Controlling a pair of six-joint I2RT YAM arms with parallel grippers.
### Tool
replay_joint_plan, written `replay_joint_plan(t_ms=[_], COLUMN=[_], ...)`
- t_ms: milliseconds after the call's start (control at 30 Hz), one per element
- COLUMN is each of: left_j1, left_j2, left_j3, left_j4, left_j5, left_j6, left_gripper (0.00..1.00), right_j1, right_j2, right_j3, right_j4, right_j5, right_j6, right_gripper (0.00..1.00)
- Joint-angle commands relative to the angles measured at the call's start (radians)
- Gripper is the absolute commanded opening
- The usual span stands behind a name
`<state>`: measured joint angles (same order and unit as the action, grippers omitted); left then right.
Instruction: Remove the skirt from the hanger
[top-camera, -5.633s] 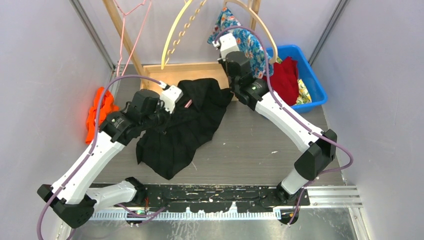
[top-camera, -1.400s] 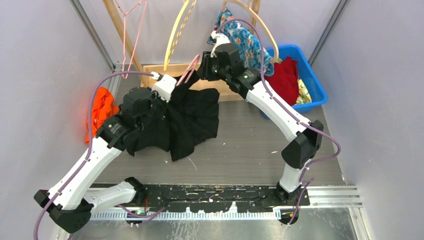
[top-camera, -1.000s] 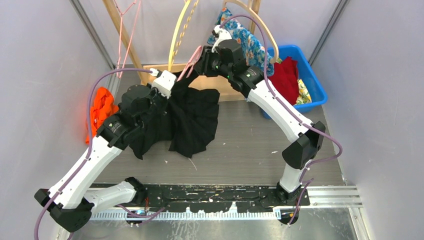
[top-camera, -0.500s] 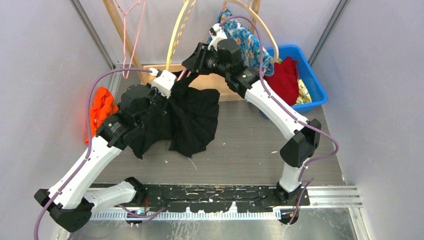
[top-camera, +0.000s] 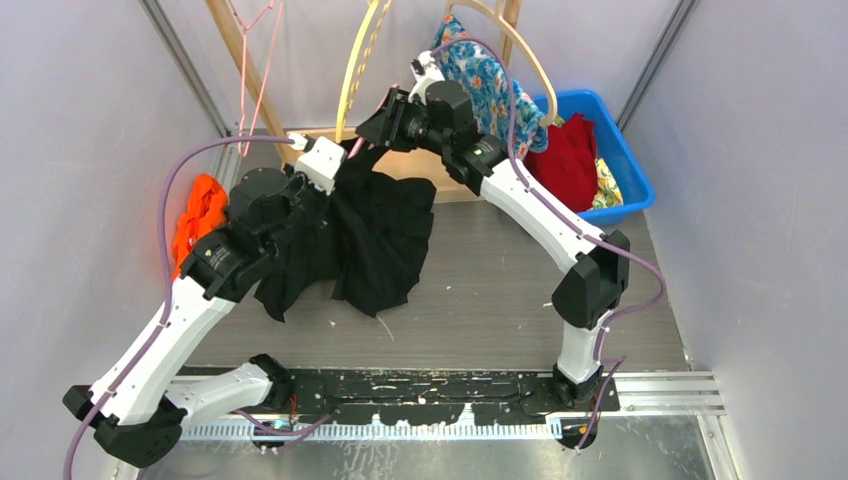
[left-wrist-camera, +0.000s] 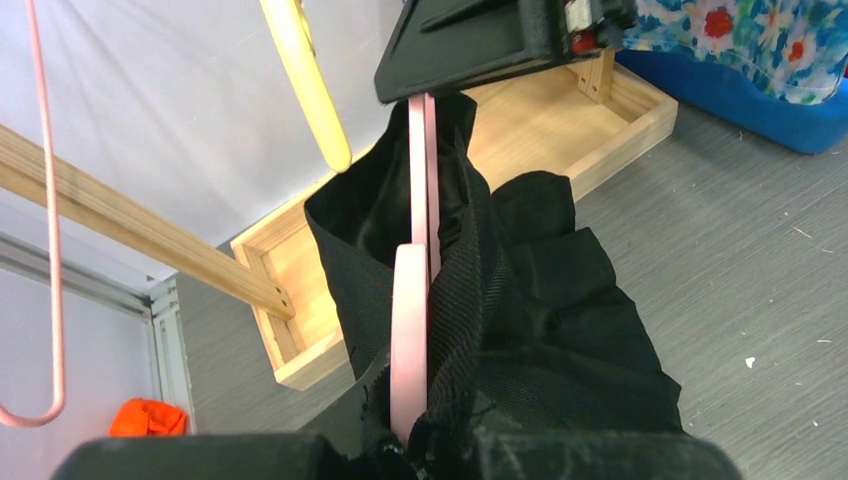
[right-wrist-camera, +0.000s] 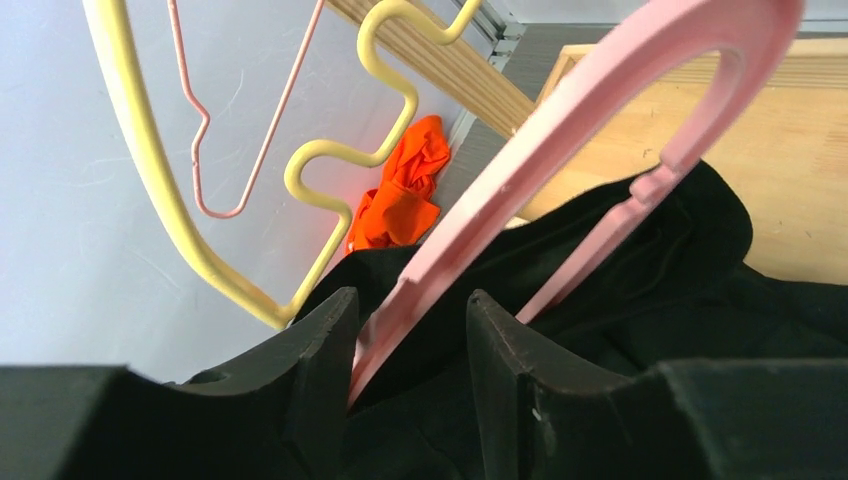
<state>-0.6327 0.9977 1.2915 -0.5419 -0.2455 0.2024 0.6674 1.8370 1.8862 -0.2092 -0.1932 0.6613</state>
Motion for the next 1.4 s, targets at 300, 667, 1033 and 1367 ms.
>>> replay_joint_plan(t_ms=[300,667,1033,1367], left_j1=[0.002,0.002,0.003,0.003], left_j2=[-0.053,-0.047,-0.063,-0.104], left_j3=[0.051,-0.041,-0.152,-0.356], left_j4=[0.071,0.082,0.074,0.112], left_j5=[-0.015,-0.014,-0.032,-0.002], left_j6=[0.037,0.022,-0.037,-0.136], left_gripper=[0.0,0.0,0.0,0.0], right_j1=[0.046,0.046,0.043,0.034], right_j2=[0.099,-0.05,-0.108,-0.161], right_j3=[0.129,0.125,0.135,0.156], right_j4=[0.057,-0.103,-0.116,-0.11], right_j5=[-0.029,0.231,0.446,0.549], right_j6=[0.002,-0.26,-0.449,-0.561], right_gripper=[0.16,0.01,0.01,0.01])
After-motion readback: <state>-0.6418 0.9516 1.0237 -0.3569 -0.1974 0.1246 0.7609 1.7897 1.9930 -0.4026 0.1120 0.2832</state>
